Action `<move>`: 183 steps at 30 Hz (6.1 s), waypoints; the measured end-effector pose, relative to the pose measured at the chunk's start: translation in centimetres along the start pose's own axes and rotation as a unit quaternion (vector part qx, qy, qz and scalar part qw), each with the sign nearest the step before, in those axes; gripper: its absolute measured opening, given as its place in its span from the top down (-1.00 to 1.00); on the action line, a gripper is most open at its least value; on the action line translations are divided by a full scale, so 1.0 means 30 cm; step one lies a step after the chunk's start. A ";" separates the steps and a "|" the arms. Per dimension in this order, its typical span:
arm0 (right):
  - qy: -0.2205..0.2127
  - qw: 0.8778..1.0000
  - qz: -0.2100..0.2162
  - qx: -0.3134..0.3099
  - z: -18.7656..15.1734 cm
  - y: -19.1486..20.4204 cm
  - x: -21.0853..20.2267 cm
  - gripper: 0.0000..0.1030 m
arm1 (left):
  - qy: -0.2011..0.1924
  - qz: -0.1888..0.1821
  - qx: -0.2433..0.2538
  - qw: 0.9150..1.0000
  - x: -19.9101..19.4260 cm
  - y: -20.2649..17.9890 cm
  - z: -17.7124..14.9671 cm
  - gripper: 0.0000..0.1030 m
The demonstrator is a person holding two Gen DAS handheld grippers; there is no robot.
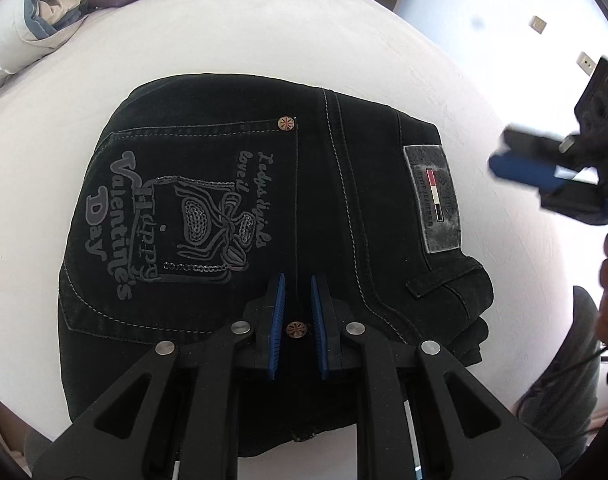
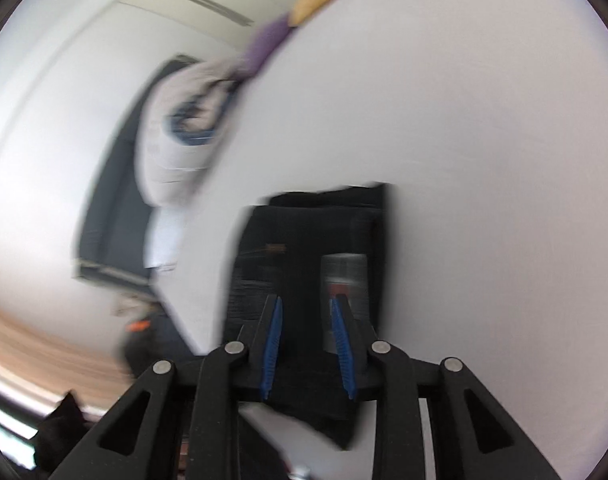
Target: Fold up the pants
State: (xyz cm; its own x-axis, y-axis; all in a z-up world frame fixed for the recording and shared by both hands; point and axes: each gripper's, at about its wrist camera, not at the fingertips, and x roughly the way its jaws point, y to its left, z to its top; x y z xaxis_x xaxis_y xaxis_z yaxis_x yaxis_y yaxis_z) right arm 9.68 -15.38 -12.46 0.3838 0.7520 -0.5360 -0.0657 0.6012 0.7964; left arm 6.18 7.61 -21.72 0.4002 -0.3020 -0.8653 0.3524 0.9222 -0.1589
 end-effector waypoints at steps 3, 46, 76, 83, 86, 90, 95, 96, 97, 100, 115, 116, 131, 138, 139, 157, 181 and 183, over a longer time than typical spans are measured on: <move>0.031 0.997 0.062 -0.030 -0.034 0.055 0.061 0.43 | 0.000 0.001 0.000 1.000 0.000 -0.007 -0.002 0.75; 0.042 0.996 -0.069 0.044 -0.055 -0.134 0.156 -0.67 | 0.005 -0.032 -0.124 0.992 -0.132 0.573 0.114 -0.74; 0.034 0.989 -0.140 -0.029 -0.005 0.026 0.252 0.64 | 0.082 -0.037 -0.060 0.994 -0.071 0.484 0.171 0.61; -0.007 0.984 -0.142 -0.104 0.052 0.174 0.164 0.66 | 0.028 -0.044 -0.053 0.997 -0.209 0.436 0.273 0.65; -0.026 0.985 -0.132 -0.109 0.142 0.193 0.115 0.66 | 0.006 -0.037 -0.038 0.999 -0.233 0.409 0.357 0.65; -0.034 0.983 -0.139 -0.113 0.260 0.177 0.089 0.66 | -0.007 -0.043 -0.040 0.998 -0.196 0.386 0.475 0.65; -0.033 0.984 -0.150 -0.086 0.388 0.068 0.091 0.66 | 0.005 -0.034 -0.026 0.999 -0.054 0.324 0.579 0.65; -0.032 0.984 -0.153 -0.080 0.410 0.040 0.093 0.66 | 0.011 -0.033 -0.021 0.999 -0.015 0.305 0.591 0.65; -0.031 0.984 -0.156 -0.073 0.434 0.006 0.098 0.66 | 0.016 -0.033 -0.019 0.999 0.023 0.280 0.599 0.65; -0.025 0.984 -0.168 -0.057 0.492 -0.089 0.111 0.66 | 0.028 -0.019 -0.011 0.999 0.115 0.242 0.612 0.65; -0.050 0.982 -0.178 -0.032 0.416 -0.226 0.084 -0.50 | -0.023 0.060 -0.063 0.996 0.115 0.280 0.503 -0.26; -0.063 0.979 -0.189 -0.034 0.393 -0.209 0.058 -0.59 | -0.027 0.065 -0.065 0.995 0.090 0.286 0.481 -0.26; -0.277 0.886 -0.327 -0.174 -0.087 0.154 -0.295 -1.00 | -0.289 0.293 -0.026 0.911 -0.574 -0.064 0.062 -1.00; -0.329 0.859 -0.320 -0.229 -0.152 0.390 -0.514 -1.00 | -0.351 0.268 -0.018 0.897 -0.951 -0.213 0.032 -1.00; -0.340 0.853 -0.319 -0.235 -0.163 0.426 -0.545 -1.00 | -0.351 0.275 -0.009 0.895 -0.999 -0.223 0.025 -1.00; -0.217 0.892 -0.365 -0.154 -0.223 0.517 -0.498 -1.00 | -0.160 0.201 -0.049 0.965 -0.895 -0.340 -0.043 -1.00; -0.189 0.886 -0.389 -0.169 -0.199 0.539 -0.442 -1.00 | -0.136 0.185 -0.068 0.971 -0.752 -0.275 0.028 -1.00; -0.189 0.886 -0.388 -0.170 -0.204 0.543 -0.438 -1.00 | -0.136 0.185 -0.067 0.971 -0.748 -0.276 0.029 -1.00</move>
State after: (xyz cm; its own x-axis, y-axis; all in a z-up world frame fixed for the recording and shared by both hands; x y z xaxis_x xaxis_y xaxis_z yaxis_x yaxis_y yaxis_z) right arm -2.06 -13.81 5.86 0.7116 -0.0299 -0.7020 0.1042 0.9925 0.0634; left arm -4.99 6.55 -0.58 0.6933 0.0200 -0.7204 0.0355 0.9975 0.0619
